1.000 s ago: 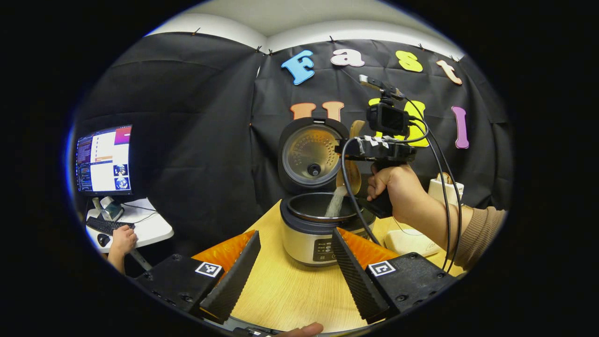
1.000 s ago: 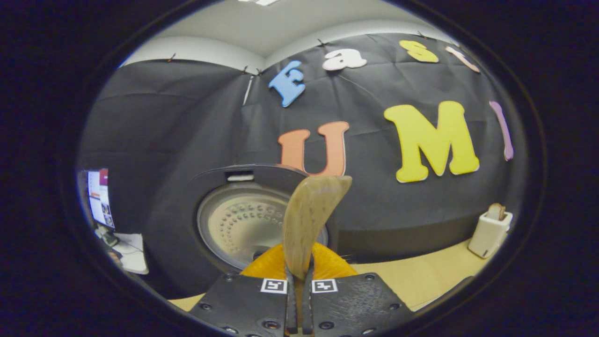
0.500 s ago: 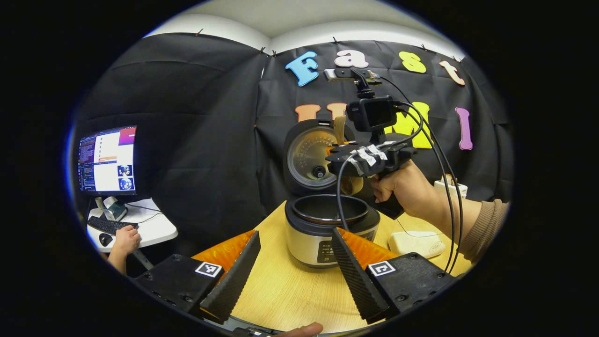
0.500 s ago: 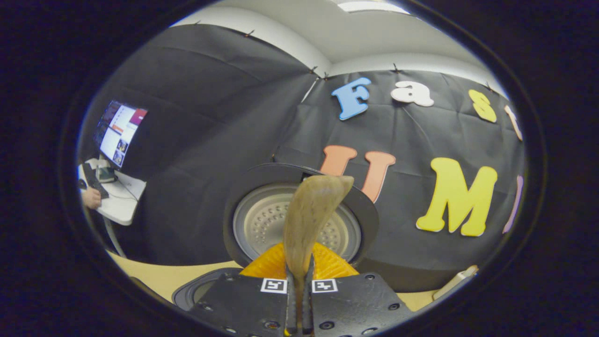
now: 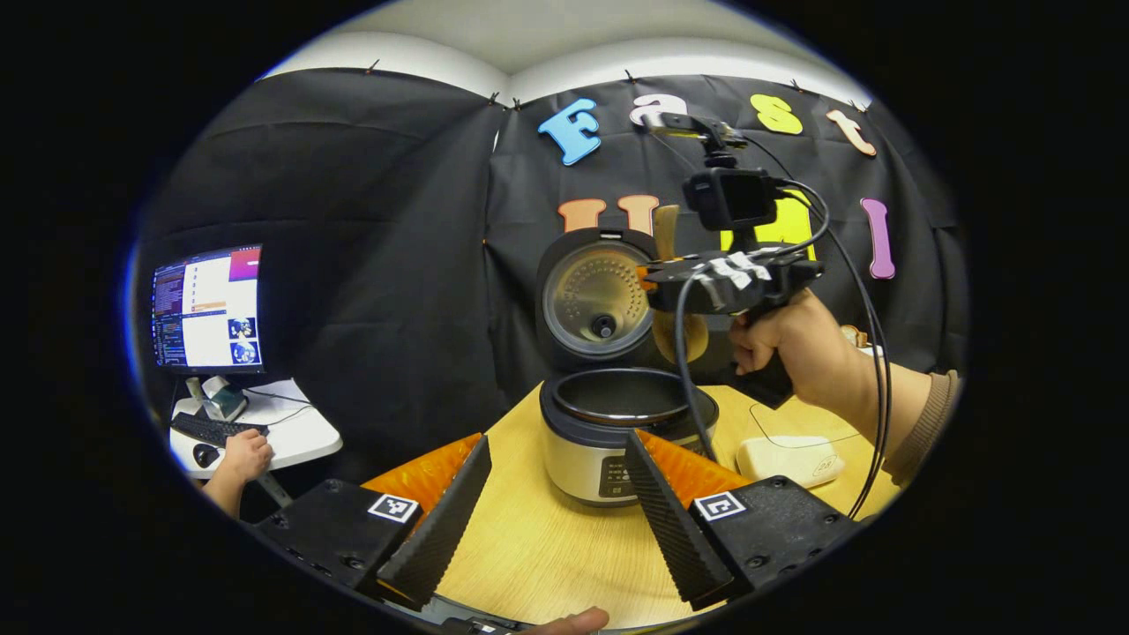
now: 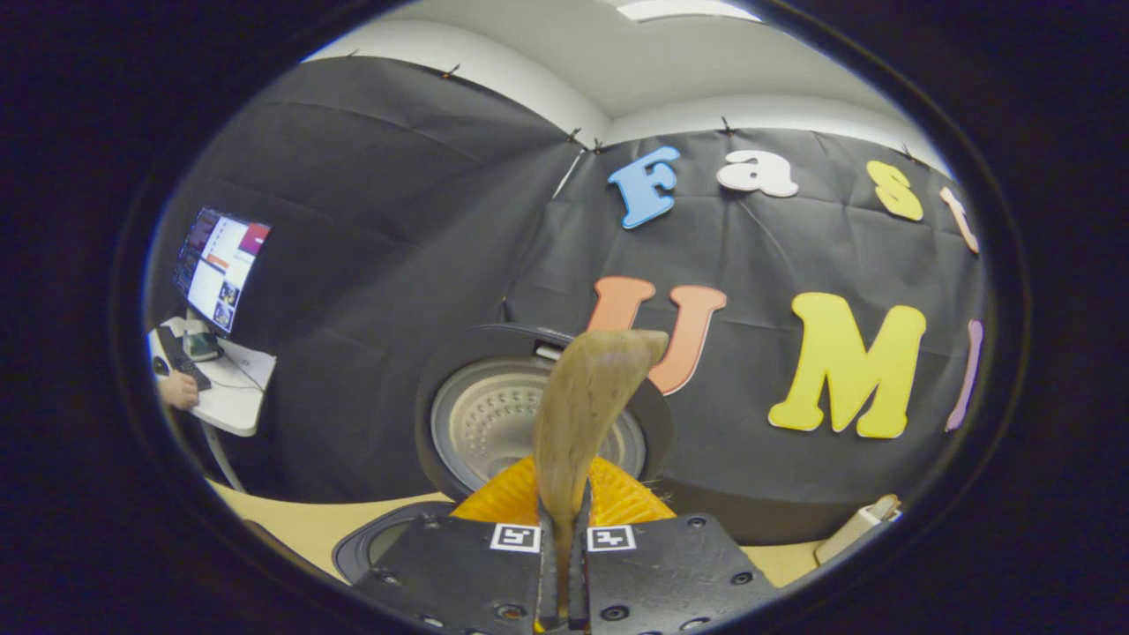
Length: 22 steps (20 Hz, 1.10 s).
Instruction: Close the left gripper, press the button to open the rice cooker; take a wooden spoon from the chopstick holder with the right hand, scoop a spoonful of rice and pour it into the rice cooker, then put the wooden spoon back into the chopstick holder.
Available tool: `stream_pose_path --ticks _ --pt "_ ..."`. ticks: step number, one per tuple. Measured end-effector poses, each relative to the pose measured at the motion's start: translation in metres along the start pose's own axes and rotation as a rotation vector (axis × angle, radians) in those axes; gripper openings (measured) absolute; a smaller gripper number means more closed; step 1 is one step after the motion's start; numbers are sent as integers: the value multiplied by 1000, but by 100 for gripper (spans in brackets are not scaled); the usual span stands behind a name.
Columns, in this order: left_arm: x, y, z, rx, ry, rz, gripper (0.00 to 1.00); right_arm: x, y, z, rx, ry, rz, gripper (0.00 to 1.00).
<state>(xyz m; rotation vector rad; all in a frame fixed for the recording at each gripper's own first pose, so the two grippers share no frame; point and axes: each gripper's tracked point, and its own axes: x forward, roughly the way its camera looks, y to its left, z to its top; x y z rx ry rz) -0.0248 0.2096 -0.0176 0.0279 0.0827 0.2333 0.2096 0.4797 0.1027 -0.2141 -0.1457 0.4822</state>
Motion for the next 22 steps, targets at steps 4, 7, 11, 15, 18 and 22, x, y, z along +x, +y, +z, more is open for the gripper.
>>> stream_pose_path --ticks 4,7,11,15,18,22 --pt "-1 -8 2 4 -3 -2 97 -41 -40 18 88 -29 -27 7" --pt "1 -17 1 3 3 -10 97 -74 -80 23 147 -42 -43 5" --pt "-2 -28 1 31 0 -12 97 -107 -151 10 167 -25 -125 5" --pt "-4 -45 8 44 -22 -30 97 -135 -234 -15 193 10 -245 4" --pt "-5 -58 10 44 -28 -64 97 -158 -297 -41 186 44 -348 5" --pt "-4 -65 9 50 -29 -68 97 -191 -371 -86 195 121 -461 5"
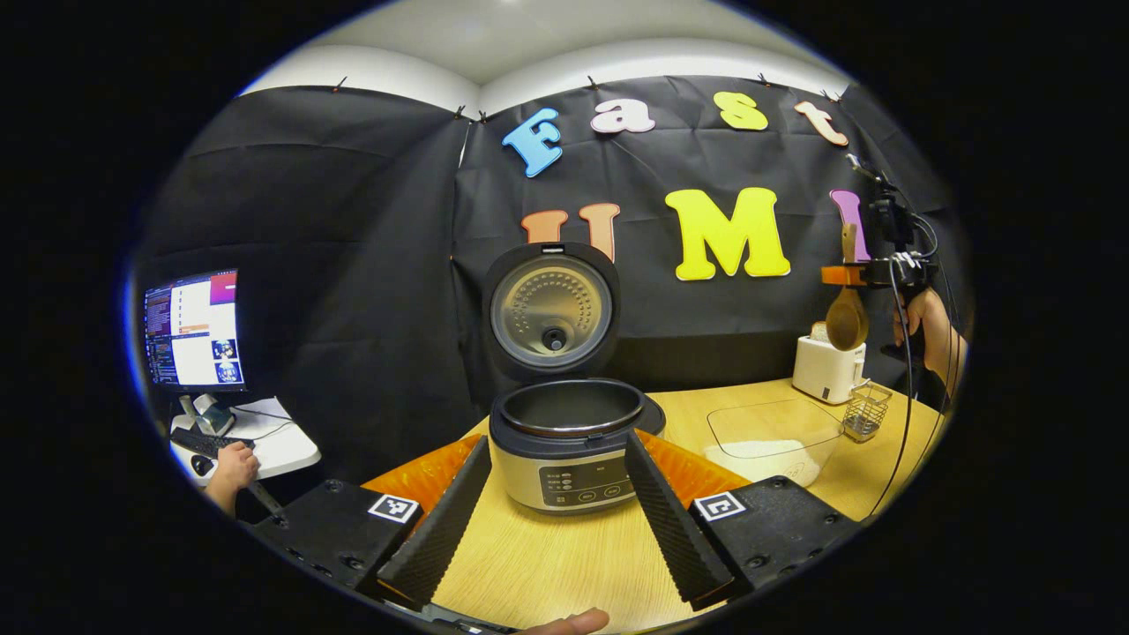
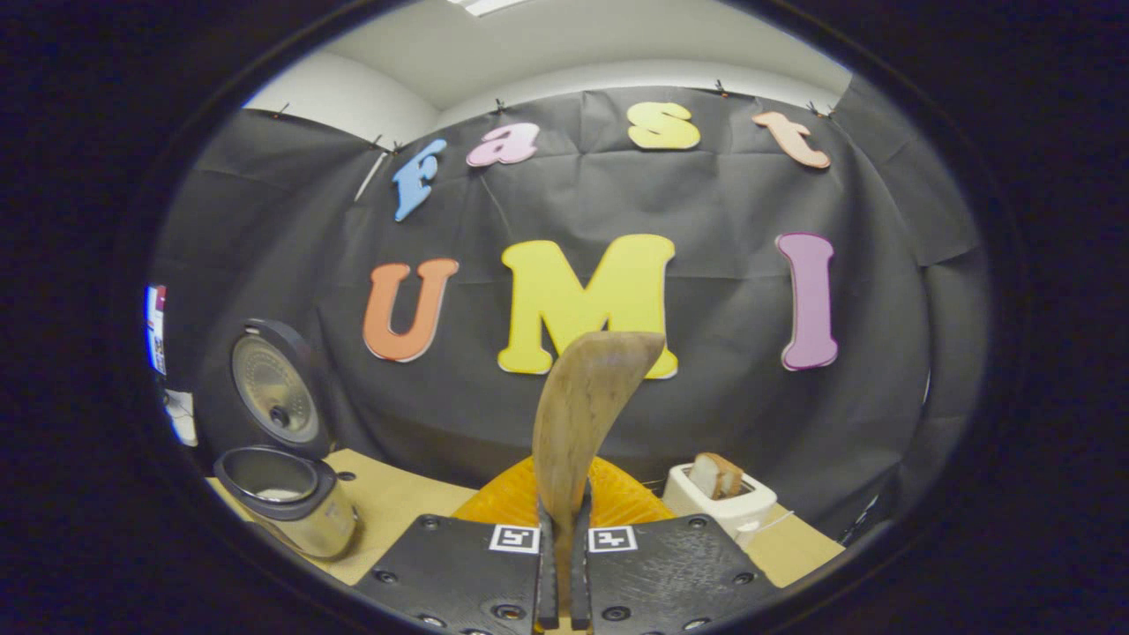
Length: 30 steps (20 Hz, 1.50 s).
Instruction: Close the left gripper, press the button to open the rice cooker; take a wooden spoon from the chopstick holder with the right hand, scoop a spoonful of rice and pour it into the rice cooker, then put the wooden spoon back into the chopstick holder.
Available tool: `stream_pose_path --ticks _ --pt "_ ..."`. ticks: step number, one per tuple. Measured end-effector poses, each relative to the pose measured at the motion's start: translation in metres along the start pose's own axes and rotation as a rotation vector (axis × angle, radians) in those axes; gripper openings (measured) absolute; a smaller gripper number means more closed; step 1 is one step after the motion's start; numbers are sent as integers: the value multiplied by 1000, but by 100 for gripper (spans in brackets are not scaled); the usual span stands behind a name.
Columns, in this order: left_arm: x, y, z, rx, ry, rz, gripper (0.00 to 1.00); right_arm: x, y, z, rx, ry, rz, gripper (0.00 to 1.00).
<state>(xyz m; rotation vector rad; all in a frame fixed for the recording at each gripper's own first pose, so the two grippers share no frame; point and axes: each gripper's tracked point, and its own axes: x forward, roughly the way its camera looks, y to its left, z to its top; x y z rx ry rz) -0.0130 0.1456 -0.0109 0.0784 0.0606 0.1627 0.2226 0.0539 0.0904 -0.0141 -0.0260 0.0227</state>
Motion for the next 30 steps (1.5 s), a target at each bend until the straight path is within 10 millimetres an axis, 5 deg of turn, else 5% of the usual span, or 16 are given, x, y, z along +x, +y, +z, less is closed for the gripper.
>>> stream_pose_path --ticks 7,11,16,20,23,26,30 --pt "4 -1 -6 10 18 -2 97 18 -111 -65 59 122 -157 7" --pt "5 0 -8 3 26 2 97 20 -139 -106 118 209 -181 6" --pt "5 0 -10 7 34 6 98 23 -147 -141 132 308 -155 7" --pt "6 -4 -11 10 36 0 97 21 -150 -141 117 319 -175 11" --pt "6 -6 -9 9 32 -6 97 18 -149 -123 109 279 -173 37" --pt "4 -8 -7 8 25 -8 97 12 -146 -109 96 252 -171 39" --pt "2 -5 -1 -1 5 12 97 -1 -132 -103 128 261 -123 79"
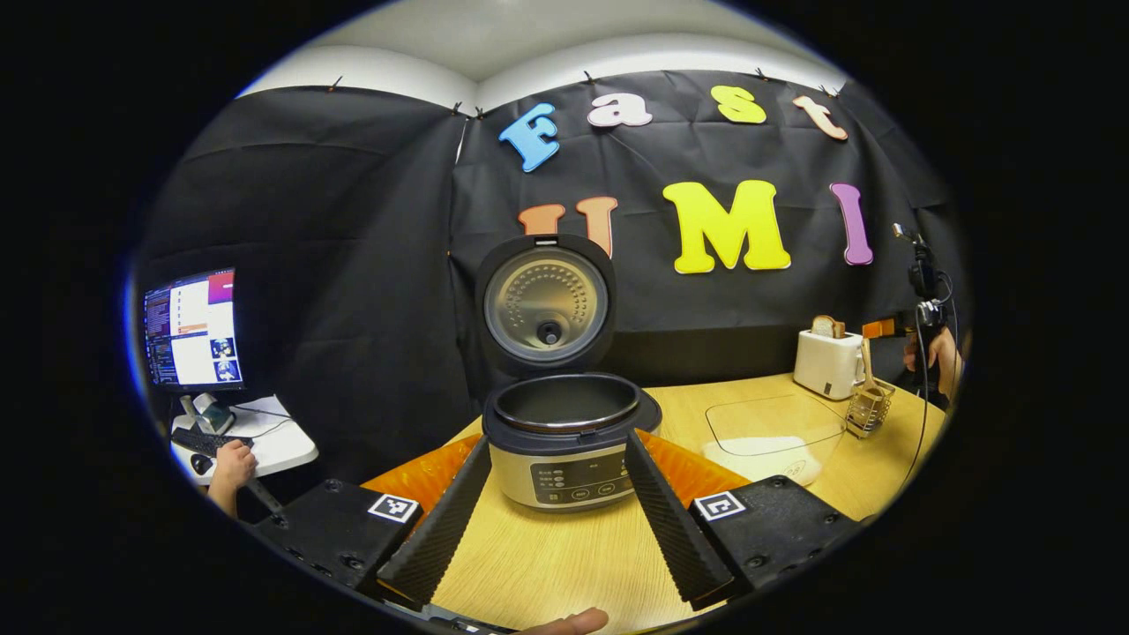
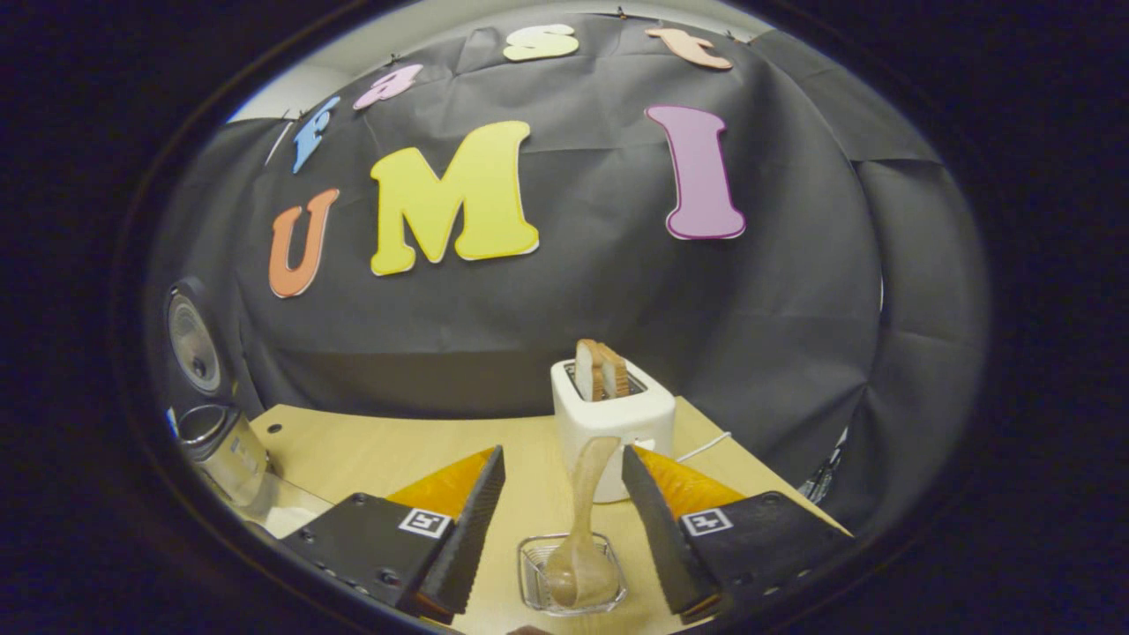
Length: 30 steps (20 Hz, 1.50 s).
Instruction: Close the left gripper, press the button to open the rice cooker; take a wooden spoon from the chopstick holder with the right hand, scoop a spoonful of rice and pour it into the rice cooker, then put the wooden spoon back into the chopstick holder.
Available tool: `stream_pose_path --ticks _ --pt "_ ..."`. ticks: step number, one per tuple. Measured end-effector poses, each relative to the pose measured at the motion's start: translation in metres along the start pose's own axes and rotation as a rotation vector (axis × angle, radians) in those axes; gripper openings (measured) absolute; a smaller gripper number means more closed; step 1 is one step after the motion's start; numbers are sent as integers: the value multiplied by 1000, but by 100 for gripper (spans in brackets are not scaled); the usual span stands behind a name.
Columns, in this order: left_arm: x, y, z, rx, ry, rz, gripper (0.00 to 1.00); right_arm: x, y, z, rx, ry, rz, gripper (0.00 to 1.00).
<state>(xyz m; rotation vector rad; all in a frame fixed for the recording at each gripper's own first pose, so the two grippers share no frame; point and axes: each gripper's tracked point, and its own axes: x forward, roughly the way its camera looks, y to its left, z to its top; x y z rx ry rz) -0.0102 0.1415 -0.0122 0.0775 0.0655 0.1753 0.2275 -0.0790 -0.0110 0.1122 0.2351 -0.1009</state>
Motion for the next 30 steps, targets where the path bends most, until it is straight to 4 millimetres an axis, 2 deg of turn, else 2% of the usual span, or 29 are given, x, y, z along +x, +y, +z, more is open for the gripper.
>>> stream_pose_path --ticks 2,3,5,8,10,11,14,16,19,20,24,25,30 --pt "-1 3 3 -33 -9 5 98 -9 1 1 -9 -6 1 96" --pt "-2 5 4 -54 -13 12 97 -15 2 4 -19 -12 3 99" --pt "-3 9 9 -74 -25 26 97 -29 6 6 -53 -27 16 96" --pt "4 16 6 -87 -14 50 97 -53 12 9 -97 -75 32 96" --pt "11 18 7 -114 5 45 98 -73 24 6 -106 -95 68 94" --pt "14 19 12 -124 2 44 97 -81 29 2 -109 -97 87 96" --pt "31 30 35 -112 -28 72 98 -102 36 -12 -114 -94 119 99" --pt "45 37 53 -106 -42 77 97 -113 41 -16 -112 -100 132 96" --pt "72 44 77 -116 -43 82 97 -128 46 -17 -118 -120 146 93" --pt "81 47 86 -112 -46 89 97 -130 48 -19 -123 -121 150 96" --pt "118 57 128 -103 -79 104 97 -144 54 -15 -132 -139 192 94" --pt "128 63 140 -99 -83 123 96 -146 54 -12 -122 -147 197 97" --pt "173 84 217 -126 -181 162 96 -155 39 -6 -112 -167 184 96"
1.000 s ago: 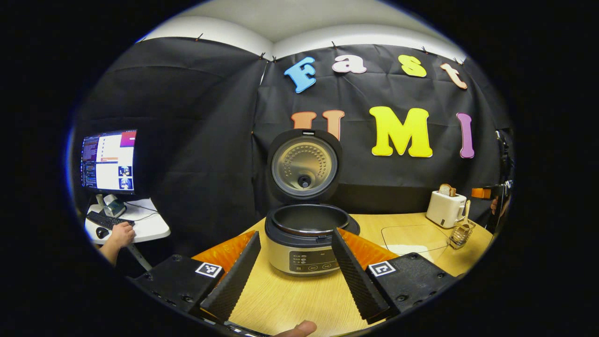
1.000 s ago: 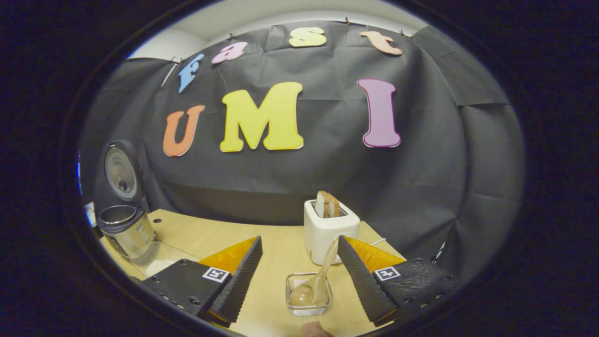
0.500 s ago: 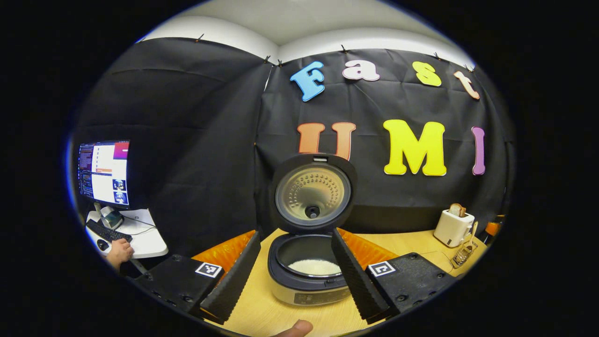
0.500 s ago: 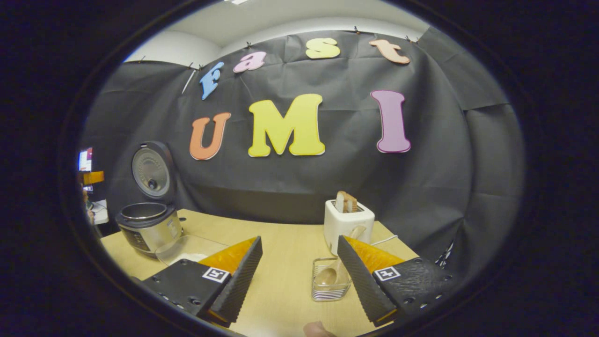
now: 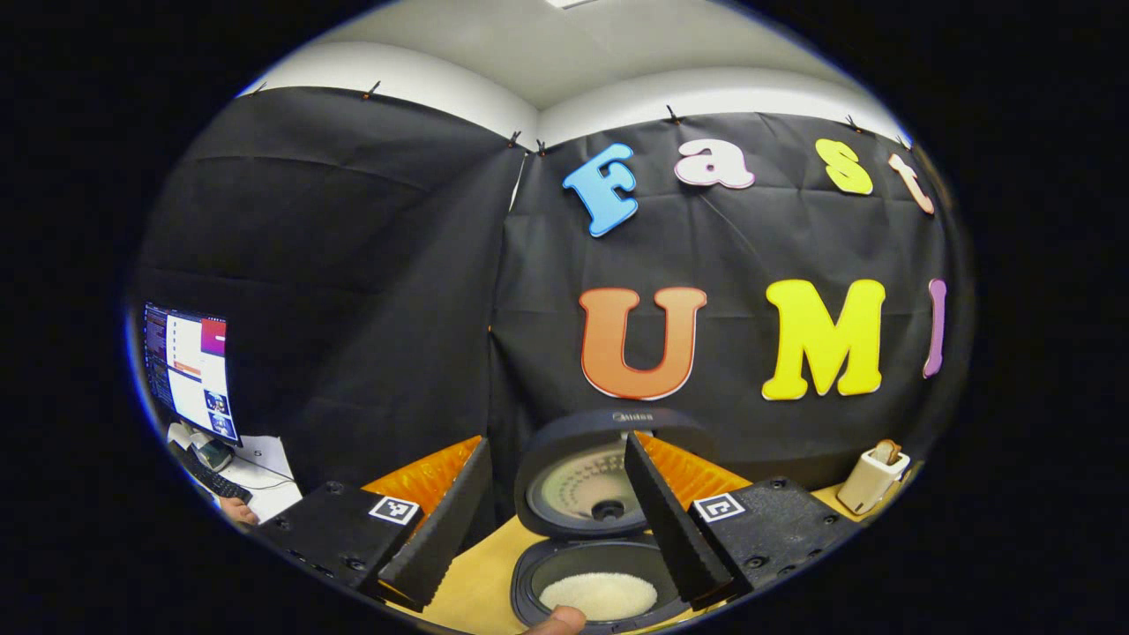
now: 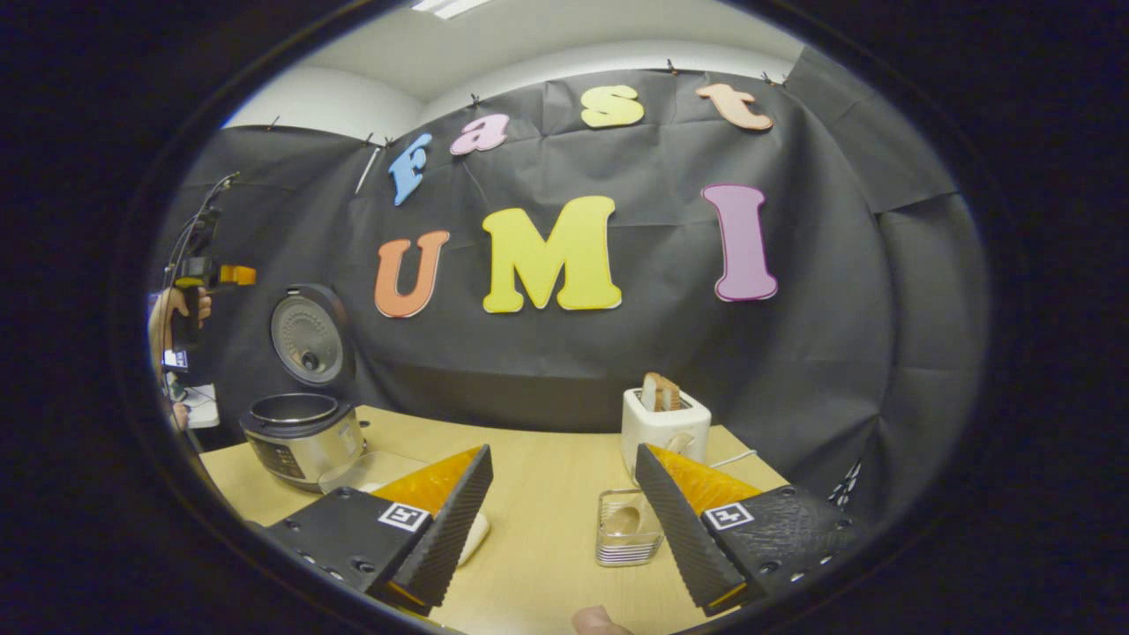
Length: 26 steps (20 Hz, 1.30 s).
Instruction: Close the left gripper, press the button to open the rice cooker; take a wooden spoon from the chopstick holder with the right hand, scoop a spoonful of rice and pour it into the rice cooker, then put the wooden spoon back into the chopstick holder.
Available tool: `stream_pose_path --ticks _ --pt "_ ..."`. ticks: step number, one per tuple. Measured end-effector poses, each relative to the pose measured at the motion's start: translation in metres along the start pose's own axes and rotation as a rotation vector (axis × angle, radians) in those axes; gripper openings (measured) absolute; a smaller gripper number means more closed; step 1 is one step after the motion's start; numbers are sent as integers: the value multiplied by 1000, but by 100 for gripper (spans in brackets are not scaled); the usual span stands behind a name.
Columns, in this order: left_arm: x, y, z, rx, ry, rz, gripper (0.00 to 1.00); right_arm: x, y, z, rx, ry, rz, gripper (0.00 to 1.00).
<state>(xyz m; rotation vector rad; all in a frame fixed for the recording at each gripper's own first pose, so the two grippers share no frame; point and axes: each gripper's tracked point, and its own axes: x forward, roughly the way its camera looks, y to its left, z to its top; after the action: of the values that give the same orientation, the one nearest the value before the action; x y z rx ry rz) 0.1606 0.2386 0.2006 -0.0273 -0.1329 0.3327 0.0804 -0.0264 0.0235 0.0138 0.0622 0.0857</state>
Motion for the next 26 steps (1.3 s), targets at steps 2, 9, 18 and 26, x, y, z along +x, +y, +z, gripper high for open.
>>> stream_pose_path --ticks 2,9,18,26 --pt "24 -9 12 4 4 -13 96 -2 -5 1 -14 -4 -11 96" --pt "103 -56 -4 55 102 -54 96 -5 -7 -3 -7 -6 0 96" --pt "142 -78 -34 133 180 -43 96 -23 -20 -24 46 11 -7 96" --pt "108 -74 -42 122 156 -30 97 -51 -10 -12 -27 -40 -20 96"
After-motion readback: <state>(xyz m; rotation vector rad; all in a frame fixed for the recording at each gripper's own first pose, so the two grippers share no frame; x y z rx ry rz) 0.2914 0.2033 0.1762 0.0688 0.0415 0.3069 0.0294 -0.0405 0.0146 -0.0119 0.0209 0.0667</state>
